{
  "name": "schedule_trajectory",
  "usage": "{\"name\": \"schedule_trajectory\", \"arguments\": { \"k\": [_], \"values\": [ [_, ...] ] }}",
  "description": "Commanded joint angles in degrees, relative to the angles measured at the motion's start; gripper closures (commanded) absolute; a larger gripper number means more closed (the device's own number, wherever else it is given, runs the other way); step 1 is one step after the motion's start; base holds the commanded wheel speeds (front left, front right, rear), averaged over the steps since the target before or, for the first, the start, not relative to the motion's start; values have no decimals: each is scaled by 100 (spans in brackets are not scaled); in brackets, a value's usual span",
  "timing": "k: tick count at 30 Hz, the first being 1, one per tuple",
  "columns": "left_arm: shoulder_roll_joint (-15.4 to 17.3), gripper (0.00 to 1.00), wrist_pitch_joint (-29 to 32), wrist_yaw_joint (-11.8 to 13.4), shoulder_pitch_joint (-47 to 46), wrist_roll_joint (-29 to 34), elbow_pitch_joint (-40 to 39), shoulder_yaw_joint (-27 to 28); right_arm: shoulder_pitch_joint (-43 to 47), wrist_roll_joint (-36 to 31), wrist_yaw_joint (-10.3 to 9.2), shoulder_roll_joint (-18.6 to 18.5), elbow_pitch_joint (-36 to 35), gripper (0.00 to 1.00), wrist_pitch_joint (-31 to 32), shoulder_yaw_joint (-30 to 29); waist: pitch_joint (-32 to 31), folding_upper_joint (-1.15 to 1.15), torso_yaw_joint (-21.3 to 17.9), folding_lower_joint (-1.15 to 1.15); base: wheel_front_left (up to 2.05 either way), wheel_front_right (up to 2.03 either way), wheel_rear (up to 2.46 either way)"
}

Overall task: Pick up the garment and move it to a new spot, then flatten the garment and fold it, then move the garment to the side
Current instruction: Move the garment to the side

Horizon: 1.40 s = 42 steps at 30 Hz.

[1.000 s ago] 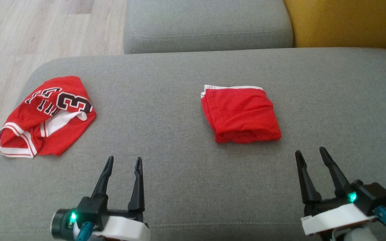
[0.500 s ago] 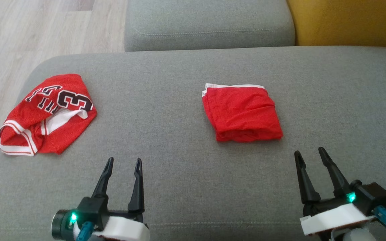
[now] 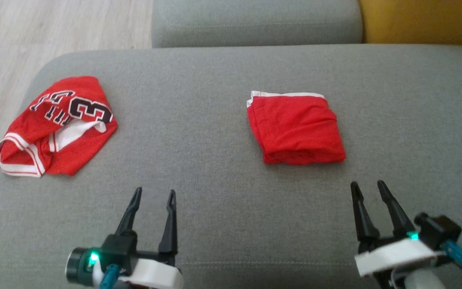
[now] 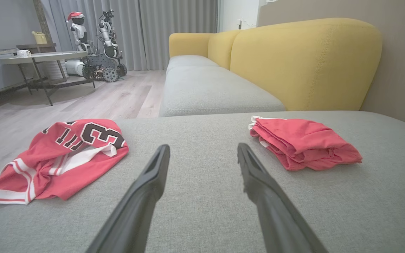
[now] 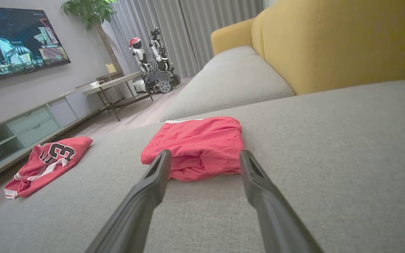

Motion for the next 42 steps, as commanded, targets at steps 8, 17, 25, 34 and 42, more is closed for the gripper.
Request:
{"name": "schedule_trajectory", "arguments": {
  "k": [8,17,25,34,42],
  "values": [
    [-32,0,-30,-76,-654,134,-204,-142,-1991,1255,26,-406,1183,0,520,274,565,0,194,0,0,0,0],
    [-32,0,-30,-66,-1124,112,-224,-424,-3635,2209,26,-1085,2537,0,2388,439,1174,0,471,0,0,0,0],
    [-33,0,-30,-5,-1323,52,-201,-614,-4124,2767,26,-1475,2778,0,3349,812,1483,0,635,0,0,0,0],
    [-33,0,-30,106,-1514,1,-233,-679,-4215,3244,26,-1708,2526,100,3469,1368,1706,0,602,0,0,0,0],
    [-33,0,-30,90,-1601,139,-353,-638,-4181,3412,26,-2425,1796,100,3163,2132,1954,0,-25,0,0,0,0]
  ]
}}
